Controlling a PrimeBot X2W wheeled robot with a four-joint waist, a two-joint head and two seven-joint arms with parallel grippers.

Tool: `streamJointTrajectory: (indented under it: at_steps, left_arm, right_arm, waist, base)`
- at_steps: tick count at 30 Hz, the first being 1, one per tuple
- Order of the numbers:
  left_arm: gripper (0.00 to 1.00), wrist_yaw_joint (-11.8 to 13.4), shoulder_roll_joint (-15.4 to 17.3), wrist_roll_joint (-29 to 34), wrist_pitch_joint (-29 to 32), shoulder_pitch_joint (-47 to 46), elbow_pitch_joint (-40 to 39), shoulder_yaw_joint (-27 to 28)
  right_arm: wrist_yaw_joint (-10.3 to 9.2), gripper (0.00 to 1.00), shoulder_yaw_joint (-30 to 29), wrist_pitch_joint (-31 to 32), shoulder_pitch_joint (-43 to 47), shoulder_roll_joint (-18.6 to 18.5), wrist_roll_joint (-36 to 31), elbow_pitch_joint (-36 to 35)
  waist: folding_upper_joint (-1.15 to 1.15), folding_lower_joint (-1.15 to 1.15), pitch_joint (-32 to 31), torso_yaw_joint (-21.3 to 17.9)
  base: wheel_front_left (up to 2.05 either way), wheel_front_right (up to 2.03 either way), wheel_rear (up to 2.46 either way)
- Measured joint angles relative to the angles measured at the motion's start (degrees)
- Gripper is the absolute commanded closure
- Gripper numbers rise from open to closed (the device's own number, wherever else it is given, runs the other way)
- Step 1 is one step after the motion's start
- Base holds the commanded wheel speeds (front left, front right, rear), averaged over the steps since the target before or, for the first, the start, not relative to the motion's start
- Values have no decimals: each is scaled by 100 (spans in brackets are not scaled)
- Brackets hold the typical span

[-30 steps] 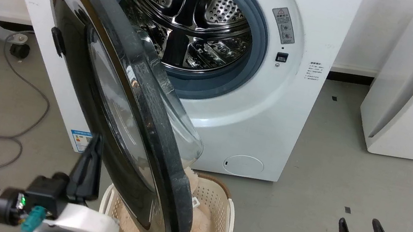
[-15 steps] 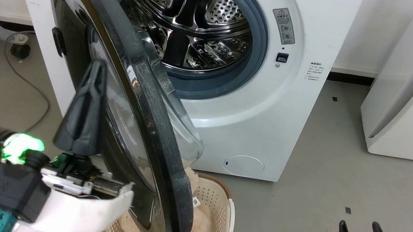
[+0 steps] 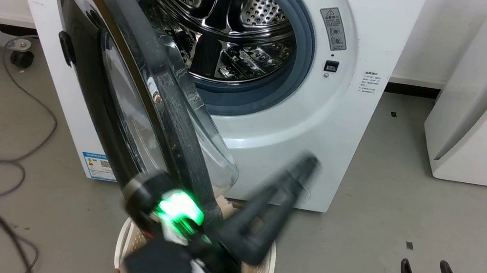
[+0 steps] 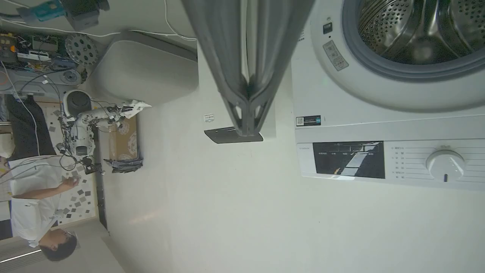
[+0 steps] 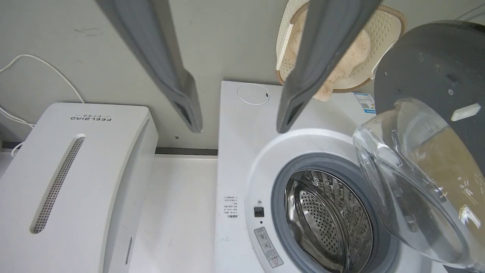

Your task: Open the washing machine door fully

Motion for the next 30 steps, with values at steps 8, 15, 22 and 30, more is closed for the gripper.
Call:
streamJointTrajectory:
  at_steps: [8,15,22,30]
  left_arm:
    - [100,-24,4,-213,998,508,522,-740]
    - [100,240,140,-142,1590,754,875,-816]
    - [100,584,186,0,1382,721,1694,-438]
    - [100,957,103,-63,1001,449,2286,-79]
  right_arm:
    - [0,0,47,8,2,1,43,-32]
    - [0,0,38,52,3,1,-63,-44]
    - [0,0,67,102,3,1,-135,-80]
    - [0,0,96,120,2,1,-138,-80]
  waist:
    - [0,0,20,54]
    - [0,0,22,122]
    - [0,0,33,129]
    - [0,0,34,93]
  base:
    - [0,0,0]
    - [0,0,0]
    - [0,0,0]
    - [0,0,0]
